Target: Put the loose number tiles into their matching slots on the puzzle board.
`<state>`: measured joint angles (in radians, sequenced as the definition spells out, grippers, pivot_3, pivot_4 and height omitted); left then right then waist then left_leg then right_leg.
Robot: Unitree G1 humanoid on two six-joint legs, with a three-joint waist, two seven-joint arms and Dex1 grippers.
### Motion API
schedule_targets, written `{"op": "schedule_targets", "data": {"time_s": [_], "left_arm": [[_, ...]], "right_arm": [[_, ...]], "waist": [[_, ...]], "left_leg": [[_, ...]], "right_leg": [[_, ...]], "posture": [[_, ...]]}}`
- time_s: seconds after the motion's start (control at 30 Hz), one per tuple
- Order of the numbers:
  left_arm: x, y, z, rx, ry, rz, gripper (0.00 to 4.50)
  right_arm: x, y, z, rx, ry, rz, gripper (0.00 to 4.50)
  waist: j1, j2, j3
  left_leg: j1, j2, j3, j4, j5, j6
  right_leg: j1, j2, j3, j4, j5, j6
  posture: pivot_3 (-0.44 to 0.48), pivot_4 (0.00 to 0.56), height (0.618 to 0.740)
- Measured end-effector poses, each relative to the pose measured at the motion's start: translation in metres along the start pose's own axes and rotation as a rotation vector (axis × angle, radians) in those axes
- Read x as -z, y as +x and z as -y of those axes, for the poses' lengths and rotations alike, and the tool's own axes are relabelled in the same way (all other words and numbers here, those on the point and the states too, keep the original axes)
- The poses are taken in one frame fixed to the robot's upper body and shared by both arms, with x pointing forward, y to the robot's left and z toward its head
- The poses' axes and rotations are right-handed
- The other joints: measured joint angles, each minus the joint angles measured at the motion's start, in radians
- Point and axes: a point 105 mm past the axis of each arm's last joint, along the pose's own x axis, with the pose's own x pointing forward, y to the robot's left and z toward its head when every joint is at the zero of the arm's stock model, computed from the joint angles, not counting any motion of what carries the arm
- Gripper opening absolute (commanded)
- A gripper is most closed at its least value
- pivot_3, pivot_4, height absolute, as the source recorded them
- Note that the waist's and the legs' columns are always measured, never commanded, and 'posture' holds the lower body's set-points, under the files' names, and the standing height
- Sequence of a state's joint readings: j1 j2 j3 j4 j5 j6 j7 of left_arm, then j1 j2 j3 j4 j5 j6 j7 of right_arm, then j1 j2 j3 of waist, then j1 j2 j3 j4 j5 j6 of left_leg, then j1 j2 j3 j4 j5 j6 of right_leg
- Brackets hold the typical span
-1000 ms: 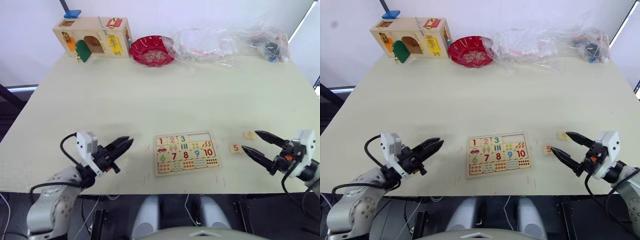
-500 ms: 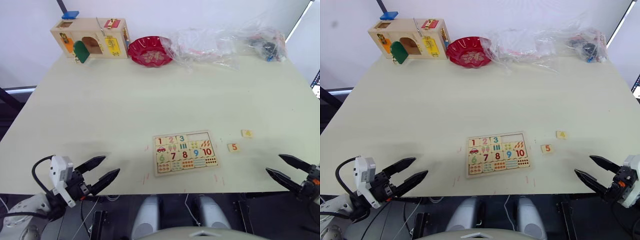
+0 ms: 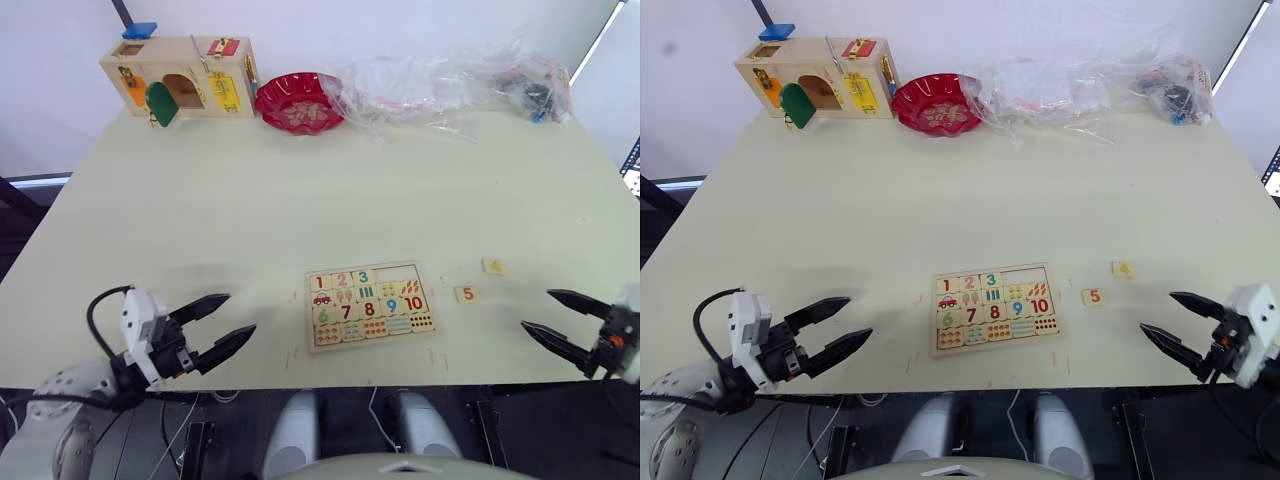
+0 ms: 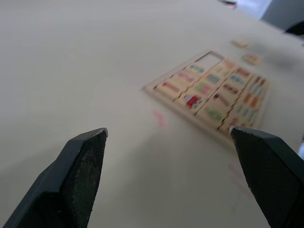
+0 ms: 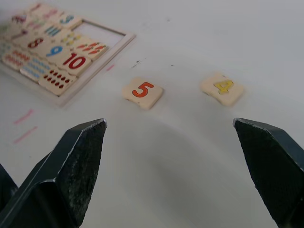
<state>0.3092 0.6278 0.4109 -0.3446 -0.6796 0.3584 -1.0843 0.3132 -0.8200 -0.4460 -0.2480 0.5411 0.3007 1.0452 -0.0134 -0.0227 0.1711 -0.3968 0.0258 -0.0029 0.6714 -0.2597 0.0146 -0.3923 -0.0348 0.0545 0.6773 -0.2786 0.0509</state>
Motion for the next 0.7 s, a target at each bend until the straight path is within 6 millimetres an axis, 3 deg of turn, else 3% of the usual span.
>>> {"op": "schedule_targets", "data": {"time_s": [0.13,0.23,0.4,0.7], "left_arm": [[-0.002,0.006,0.002,0.083,0.045,0.042,4.41],[-0.005,0.005,0.001,0.269,0.091,0.046,4.41],[-0.017,0.0,0.005,0.425,0.074,0.086,4.41],[-0.02,0.006,0.006,0.445,0.063,0.107,4.41]], "right_arm": [[-0.003,0.007,0.01,-0.014,-0.065,-0.037,4.5],[-0.012,0.025,0.032,-0.07,-0.125,-0.076,4.5],[-0.017,0.033,0.053,-0.112,-0.16,-0.11,4.5],[-0.015,0.052,0.071,-0.215,-0.178,-0.173,4.5]], "waist": [[0.0,0.0,0.0],[-0.003,0.001,0.002],[-0.004,0.001,0.002],[-0.004,0.002,0.002]], "left_leg": [[-0.001,-0.002,0.0,-0.001,0.0,0.0],[-0.001,-0.003,0.001,-0.001,0.0,0.0],[-0.001,-0.001,0.001,-0.001,0.0,0.0],[-0.002,0.0,-0.001,-0.002,0.0,0.0]], "right_leg": [[0.0,0.0,0.0,-0.001,0.002,0.003],[-0.001,0.001,0.0,0.0,0.002,0.002],[-0.001,0.001,0.0,0.0,0.003,0.003],[-0.002,0.0,-0.001,0.0,0.003,0.003]], "posture": [[0.0,0.15,0.74],[0.0,0.15,0.74],[0.0,0.15,0.74],[0.0,0.15,0.74]]}}
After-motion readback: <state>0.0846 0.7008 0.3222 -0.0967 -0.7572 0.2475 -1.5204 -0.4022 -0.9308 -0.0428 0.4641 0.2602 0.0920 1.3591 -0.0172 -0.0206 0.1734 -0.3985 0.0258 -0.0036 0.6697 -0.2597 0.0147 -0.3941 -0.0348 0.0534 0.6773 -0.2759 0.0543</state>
